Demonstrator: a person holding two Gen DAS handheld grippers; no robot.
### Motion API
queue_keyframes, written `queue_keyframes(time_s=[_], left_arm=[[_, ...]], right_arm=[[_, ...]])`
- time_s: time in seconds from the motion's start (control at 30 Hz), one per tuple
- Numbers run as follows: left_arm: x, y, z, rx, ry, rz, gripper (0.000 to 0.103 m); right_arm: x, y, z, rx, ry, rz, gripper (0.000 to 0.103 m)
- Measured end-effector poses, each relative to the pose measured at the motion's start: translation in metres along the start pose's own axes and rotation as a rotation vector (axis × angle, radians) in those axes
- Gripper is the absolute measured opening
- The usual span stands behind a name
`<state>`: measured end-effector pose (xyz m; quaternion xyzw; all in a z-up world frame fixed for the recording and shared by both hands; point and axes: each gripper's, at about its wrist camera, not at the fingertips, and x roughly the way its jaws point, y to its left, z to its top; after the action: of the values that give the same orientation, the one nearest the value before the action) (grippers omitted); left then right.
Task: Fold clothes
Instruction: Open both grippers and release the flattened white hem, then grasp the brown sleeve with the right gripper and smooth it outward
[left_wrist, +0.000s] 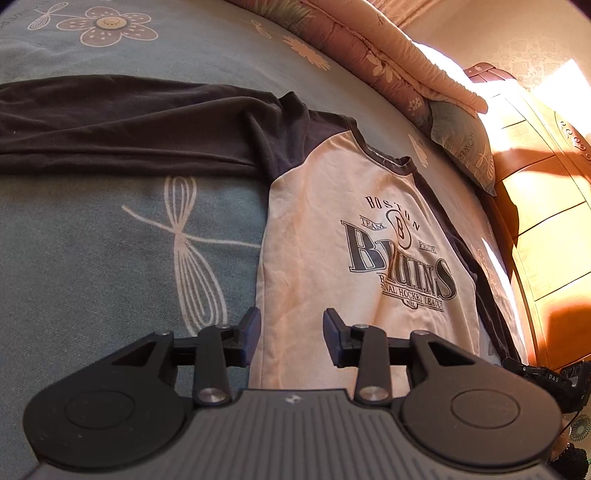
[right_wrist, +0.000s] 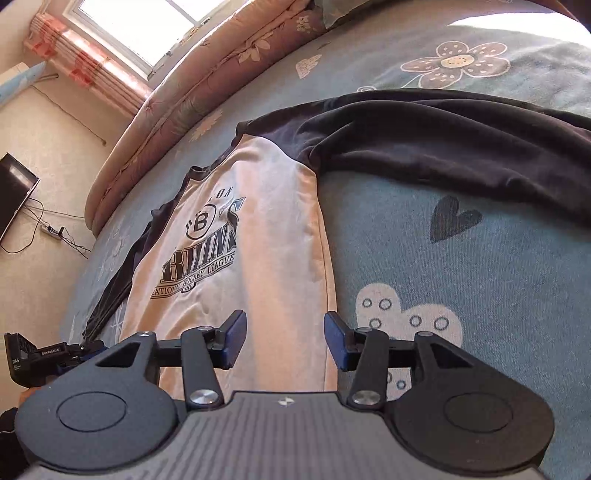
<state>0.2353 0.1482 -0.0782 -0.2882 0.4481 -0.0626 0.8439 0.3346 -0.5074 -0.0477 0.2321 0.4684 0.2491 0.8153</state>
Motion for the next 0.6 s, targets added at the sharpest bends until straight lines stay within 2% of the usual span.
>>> queue_keyframes(time_s=[0.2,0.33,0.37,0.4,0.43,0.47,0.5,0.6], left_arm=[[0.047,0.006,0.039,-0.045,-0.017,-0.010,0.043],[0.071,0.014,0.055,-0.140,-0.026,-0.122,0.052],[0.077,0.015,0.058,-0.156,-0.033,-0.138,0.052],[0.081,0.015,0.060,-0.154,-0.042,-0.125,0.046],[0.083,0.012,0.061,-0.140,-0.053,-0.093,0.040],[0.086,0.010,0.063,-0.126,-0.064,-0.061,0.014],[0.086,0.007,0.065,-0.100,-0.077,-0.025,0.009],[0.084,0.003,0.074,-0.027,-0.106,0.056,0.010]], right_arm=[[0.049,-0.018,0.054,0.039,-0.011,-0.038,0.060],[0.078,-0.035,0.078,0.122,-0.031,0.036,0.061],[0.084,-0.038,0.083,0.147,-0.041,0.062,0.061],[0.091,-0.041,0.087,0.170,-0.052,0.084,0.060],[0.095,-0.040,0.090,0.173,-0.062,0.073,0.053],[0.098,-0.039,0.092,0.165,-0.071,0.045,0.043],[0.101,-0.037,0.095,0.157,-0.080,0.018,0.012],[0.106,-0.025,0.102,0.074,-0.113,-0.080,0.010]])
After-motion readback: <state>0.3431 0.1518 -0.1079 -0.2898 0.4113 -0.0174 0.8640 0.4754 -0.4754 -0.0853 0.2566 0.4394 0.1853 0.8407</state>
